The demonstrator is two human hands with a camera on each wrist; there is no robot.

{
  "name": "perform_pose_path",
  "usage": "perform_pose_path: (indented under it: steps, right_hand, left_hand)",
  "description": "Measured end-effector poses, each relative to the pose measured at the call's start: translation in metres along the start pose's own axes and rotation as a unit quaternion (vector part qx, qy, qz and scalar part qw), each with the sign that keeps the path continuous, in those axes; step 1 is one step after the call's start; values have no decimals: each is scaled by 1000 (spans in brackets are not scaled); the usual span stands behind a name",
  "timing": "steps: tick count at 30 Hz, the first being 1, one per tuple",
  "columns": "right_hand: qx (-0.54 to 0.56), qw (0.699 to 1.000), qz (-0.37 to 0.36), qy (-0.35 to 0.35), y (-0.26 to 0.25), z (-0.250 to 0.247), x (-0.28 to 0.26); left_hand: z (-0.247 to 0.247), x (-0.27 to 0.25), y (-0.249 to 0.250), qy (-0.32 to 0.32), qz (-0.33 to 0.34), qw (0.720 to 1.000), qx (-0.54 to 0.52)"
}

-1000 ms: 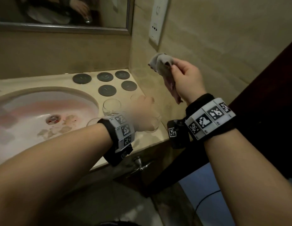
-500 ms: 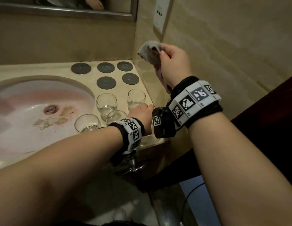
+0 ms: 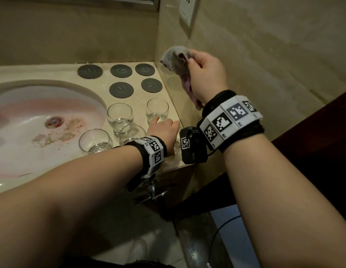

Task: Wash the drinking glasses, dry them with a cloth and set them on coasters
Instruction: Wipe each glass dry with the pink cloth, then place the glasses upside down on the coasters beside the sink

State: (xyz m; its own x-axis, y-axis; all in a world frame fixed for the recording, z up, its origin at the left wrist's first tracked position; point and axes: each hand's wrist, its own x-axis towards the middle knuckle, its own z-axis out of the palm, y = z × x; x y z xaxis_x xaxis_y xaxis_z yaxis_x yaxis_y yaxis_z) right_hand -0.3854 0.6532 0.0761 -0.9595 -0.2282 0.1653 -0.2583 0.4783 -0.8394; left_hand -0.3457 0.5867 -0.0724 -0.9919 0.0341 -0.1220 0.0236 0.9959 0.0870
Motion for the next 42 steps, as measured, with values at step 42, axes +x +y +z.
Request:
perform_pose_path:
  steps: [42]
  right_hand:
    - [-167, 941, -77, -283, -38, 235, -164]
  left_hand:
    - [-49, -260, -282, 119, -227, 907, -334]
